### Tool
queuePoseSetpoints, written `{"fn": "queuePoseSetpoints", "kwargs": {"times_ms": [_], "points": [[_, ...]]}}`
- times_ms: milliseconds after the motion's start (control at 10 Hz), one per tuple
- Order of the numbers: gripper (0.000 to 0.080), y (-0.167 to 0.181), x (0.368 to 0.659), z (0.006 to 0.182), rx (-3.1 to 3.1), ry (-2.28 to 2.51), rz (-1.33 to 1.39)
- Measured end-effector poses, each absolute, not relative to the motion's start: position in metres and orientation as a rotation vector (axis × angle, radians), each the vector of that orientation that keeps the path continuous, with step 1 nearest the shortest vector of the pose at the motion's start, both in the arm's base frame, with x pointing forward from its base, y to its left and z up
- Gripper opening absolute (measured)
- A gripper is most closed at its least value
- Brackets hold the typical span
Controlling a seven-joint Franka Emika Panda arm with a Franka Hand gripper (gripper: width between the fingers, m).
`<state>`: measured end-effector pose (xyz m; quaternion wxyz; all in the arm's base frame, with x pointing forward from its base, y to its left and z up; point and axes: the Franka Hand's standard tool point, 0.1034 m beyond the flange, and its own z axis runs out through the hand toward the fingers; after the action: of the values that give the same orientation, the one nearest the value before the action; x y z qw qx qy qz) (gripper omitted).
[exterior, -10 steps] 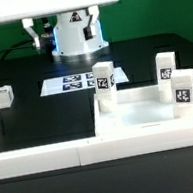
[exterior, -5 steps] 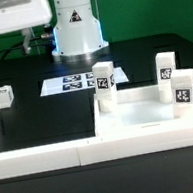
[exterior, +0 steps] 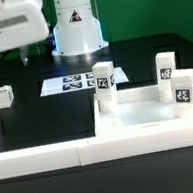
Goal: Assemble square table
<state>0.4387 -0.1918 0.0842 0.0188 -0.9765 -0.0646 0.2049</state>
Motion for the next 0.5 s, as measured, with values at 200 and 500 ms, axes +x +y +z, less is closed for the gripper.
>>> {"fn": "queuePoseSetpoints", "kwargs": {"times_ms": [200,500], "points": [[0.0649,-0.213,0.403,0.066,-2.983,0.045,0.901],[0.0649,-0.208,0.399,0.063,-2.875,0.057,1.149]]}}
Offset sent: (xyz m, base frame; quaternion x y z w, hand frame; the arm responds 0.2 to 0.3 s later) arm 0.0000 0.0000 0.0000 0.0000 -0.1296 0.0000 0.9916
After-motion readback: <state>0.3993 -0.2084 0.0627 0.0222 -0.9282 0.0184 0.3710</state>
